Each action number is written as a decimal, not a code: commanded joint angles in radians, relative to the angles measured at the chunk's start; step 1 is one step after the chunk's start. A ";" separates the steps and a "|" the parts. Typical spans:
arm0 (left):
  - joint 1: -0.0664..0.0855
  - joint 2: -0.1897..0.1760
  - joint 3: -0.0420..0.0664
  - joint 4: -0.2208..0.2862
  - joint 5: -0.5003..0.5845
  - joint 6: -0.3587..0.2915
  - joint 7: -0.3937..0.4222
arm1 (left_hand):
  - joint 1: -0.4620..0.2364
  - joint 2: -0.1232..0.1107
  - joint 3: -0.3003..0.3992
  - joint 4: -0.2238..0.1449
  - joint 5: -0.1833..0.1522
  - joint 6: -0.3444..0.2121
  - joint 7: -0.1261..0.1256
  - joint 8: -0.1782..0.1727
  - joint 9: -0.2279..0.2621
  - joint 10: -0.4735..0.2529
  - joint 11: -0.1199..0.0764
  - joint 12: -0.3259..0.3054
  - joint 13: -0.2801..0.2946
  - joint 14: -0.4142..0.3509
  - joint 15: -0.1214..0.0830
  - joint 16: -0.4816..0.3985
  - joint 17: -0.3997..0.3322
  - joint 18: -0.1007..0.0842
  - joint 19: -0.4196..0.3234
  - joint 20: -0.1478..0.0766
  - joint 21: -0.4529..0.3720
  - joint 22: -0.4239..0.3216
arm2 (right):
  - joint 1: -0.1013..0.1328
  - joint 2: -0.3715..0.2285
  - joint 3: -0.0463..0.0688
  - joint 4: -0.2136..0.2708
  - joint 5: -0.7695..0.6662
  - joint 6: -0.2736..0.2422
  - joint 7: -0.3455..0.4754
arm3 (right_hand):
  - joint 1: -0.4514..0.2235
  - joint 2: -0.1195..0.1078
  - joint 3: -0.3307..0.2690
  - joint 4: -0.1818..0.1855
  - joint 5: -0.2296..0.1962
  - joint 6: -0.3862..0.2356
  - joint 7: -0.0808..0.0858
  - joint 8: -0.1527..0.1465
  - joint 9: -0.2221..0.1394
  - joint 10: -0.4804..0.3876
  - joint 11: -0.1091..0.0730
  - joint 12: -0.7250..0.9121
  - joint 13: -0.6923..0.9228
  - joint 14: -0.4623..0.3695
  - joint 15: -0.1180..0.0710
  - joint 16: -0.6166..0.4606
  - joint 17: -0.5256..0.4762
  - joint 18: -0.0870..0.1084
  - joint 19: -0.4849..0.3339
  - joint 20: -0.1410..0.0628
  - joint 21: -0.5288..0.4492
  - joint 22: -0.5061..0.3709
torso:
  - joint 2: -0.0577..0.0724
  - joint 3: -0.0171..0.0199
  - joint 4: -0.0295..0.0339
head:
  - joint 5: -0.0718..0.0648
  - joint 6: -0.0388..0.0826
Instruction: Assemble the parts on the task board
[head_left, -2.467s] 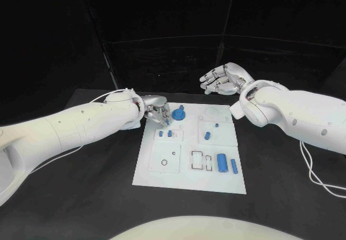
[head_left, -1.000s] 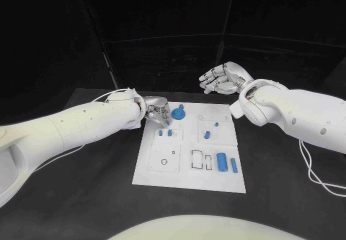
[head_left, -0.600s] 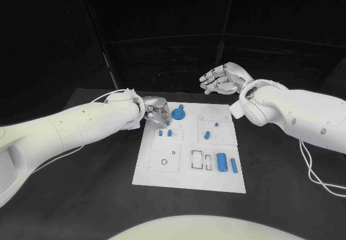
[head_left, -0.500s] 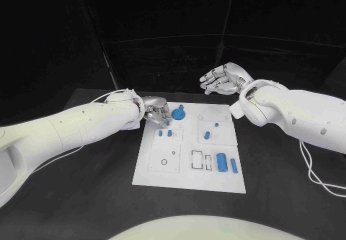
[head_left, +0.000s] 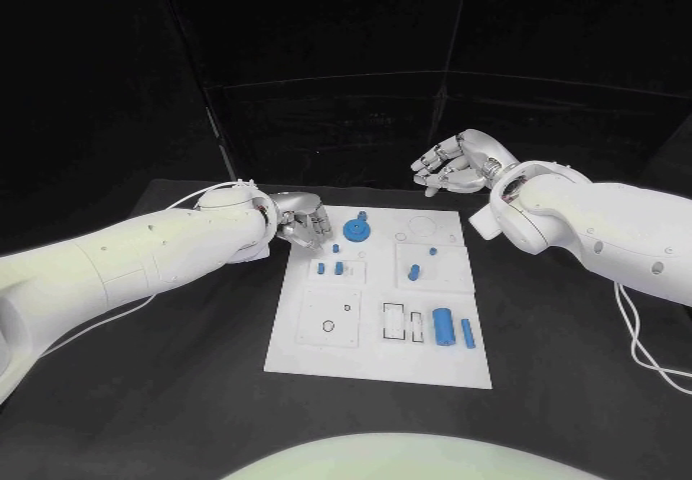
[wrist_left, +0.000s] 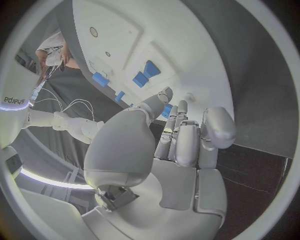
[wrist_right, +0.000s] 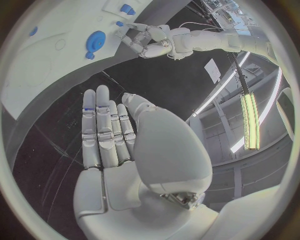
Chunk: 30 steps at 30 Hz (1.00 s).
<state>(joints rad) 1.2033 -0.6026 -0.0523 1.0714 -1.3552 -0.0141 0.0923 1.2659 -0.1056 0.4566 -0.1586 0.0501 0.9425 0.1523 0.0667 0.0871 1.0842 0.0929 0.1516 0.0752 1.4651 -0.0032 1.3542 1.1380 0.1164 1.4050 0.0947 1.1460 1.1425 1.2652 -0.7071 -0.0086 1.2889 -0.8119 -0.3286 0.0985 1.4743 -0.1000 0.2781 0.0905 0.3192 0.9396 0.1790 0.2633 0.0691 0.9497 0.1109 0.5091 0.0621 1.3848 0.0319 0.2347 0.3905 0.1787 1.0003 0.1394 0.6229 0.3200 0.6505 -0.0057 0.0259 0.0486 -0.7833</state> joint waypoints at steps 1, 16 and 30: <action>0.003 -0.024 0.013 0.015 0.102 -0.076 0.031 | 0.011 0.007 0.004 0.000 -0.003 0.016 0.004 0.009 0.000 -0.006 0.001 -0.004 -0.001 0.013 0.007 -0.006 -0.002 -0.011 -0.003 0.005 -0.009 -0.004 | 0.002 -0.021 0.001 0.003 -0.184 0.054 -0.025 | 0.010 0.001 -0.002 -0.016 -0.015 0.030 -0.012 0.000 0.000 0.045 -0.016 -0.022 -0.002 0.073 -0.022 0.055 0.032 0.006 0.046 -0.024 0.062 0.035 | 0.000 0.0003 -0.0018 | -0.006 0.004; -0.007 -0.152 0.025 0.199 0.961 -0.165 0.275 | -0.014 -0.001 -0.017 0.025 -0.002 0.065 0.020 0.018 -0.014 0.003 0.014 -0.009 -0.007 -0.156 0.019 -0.327 -0.447 0.067 -0.191 0.020 -0.447 -0.392 | -0.100 -0.121 0.000 0.122 -0.780 0.057 -0.201 | -0.040 -0.024 0.044 -0.045 -0.020 0.112 -0.032 -0.086 -0.002 0.166 -0.036 -0.200 0.003 0.134 -0.049 0.561 0.400 0.001 0.102 -0.053 0.296 0.196 | -0.002 0.0003 -0.0012 | -0.088 0.045; -0.017 -0.204 0.025 0.275 1.122 -0.169 0.380 | -0.046 -0.017 -0.099 0.053 -0.002 0.080 0.016 0.018 -0.018 0.035 0.007 0.019 0.002 -0.211 0.018 -0.441 -0.583 0.068 -0.200 0.021 -0.522 -0.450 | -0.128 -0.102 0.001 0.140 -0.898 0.107 -0.285 | -0.067 -0.055 0.061 -0.033 -0.092 0.058 -0.007 -0.157 -0.003 0.103 -0.009 -0.286 0.001 0.126 -0.024 0.782 0.575 -0.022 0.152 -0.031 0.436 0.371 | -0.001 0.0004 -0.0004 | -0.109 0.040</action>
<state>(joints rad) 1.1853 -0.8052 -0.0287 1.3402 -0.3180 -0.1712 0.4143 1.2233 -0.1288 0.3642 -0.1050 0.0501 1.0153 0.1698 0.0825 0.0700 1.1098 0.0997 0.1640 0.0763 1.2613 0.0145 0.9170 0.5558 0.1779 1.2067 0.1180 0.6271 0.6935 1.1356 -0.8112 -0.0088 1.4295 -1.6478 -0.2511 -0.1416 1.4144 -0.1509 0.3341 0.0573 0.2326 1.0046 0.1729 0.1123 0.0652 1.0591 0.1035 0.2282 0.0637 1.4667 0.0020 1.0135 0.9630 0.1626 1.1528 0.1034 1.0526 0.6896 0.6491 -0.0053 0.0250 -0.0599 -0.7427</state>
